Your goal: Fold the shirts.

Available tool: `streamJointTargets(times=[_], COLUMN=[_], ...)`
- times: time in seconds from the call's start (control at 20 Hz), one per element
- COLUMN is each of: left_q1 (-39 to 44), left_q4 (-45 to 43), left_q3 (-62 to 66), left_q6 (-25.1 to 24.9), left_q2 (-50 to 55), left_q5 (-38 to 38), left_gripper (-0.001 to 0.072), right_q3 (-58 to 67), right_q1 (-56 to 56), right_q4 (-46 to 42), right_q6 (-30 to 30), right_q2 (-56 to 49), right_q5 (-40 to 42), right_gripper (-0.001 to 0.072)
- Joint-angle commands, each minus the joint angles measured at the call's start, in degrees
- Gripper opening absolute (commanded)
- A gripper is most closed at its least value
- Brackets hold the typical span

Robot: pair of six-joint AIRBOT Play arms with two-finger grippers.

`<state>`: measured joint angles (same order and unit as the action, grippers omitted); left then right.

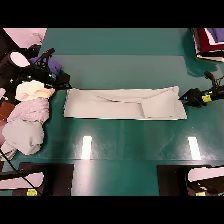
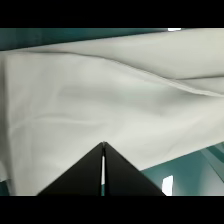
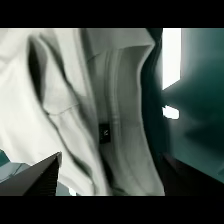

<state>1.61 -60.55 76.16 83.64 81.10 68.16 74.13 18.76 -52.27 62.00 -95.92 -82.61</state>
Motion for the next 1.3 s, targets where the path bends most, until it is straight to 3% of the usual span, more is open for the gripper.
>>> streamJointTargets(times=[0.0, 0.15, 0.3, 0.4, 0.45, 0.65, 0.85, 1.0, 1.25], left_q1=[3.8, 7.2, 10.0, 12.3, 13.5, 18.1, 23.0, 26.4, 29.9], left_q4=[0.6, 0.6, 0.6, 0.7, 0.9, 3.5, 4.1, 4.5, 5.4], left_q3=[0.1, 0.1, 0.1, 0.1, 0.2, 3.3, 12.5, 17.1, 18.6], left_q6=[0.0, 0.2, 0.7, 1.7, 1.7, 1.7, 1.7, 1.9, 1.9], left_q2=[0.0, 0.1, 0.7, 2.0, 2.9, 7.7, 16.5, 22.4, 27.4], left_q5=[-0.5, -1.9, -2.1, -2.6, -3.3, -7.4, -8.6, -9.3, -12.2], left_gripper=[0.0023, 0.0023, 0.0023, 0.0023, 0.0023, 0.0022, 0.0023, 0.0022, 0.0022], right_q3=[1.9, 3.7, 3.7, 3.8, 3.7, 3.7, 3.8, 4.5, 16.0], right_q1=[-0.4, -2.3, -4.4, -5.1, -5.1, -5.1, -7.1, -10.1, -17.7], right_q4=[0.3, 0.3, 0.2, 0.3, 0.2, 0.3, 0.4, 6.4, 10.6], right_q6=[-1.7, -1.7, -3.4, -3.6, -3.6, -2.7, 3.2, 5.0, 11.5], right_q2=[-5.4, -8.9, -9.8, -9.7, -9.4, -4.5, 5.1, 11.8, 15.0], right_q5=[-1.6, -2.5, -2.1, -2.1, -2.6, -4.4, -4.8, -5.1, -6.1], right_gripper=[0.0698, 0.0676, 0.0377, 0.0102, 0.0018, 0.0017, 0.0016, 0.0016, 0.0015])
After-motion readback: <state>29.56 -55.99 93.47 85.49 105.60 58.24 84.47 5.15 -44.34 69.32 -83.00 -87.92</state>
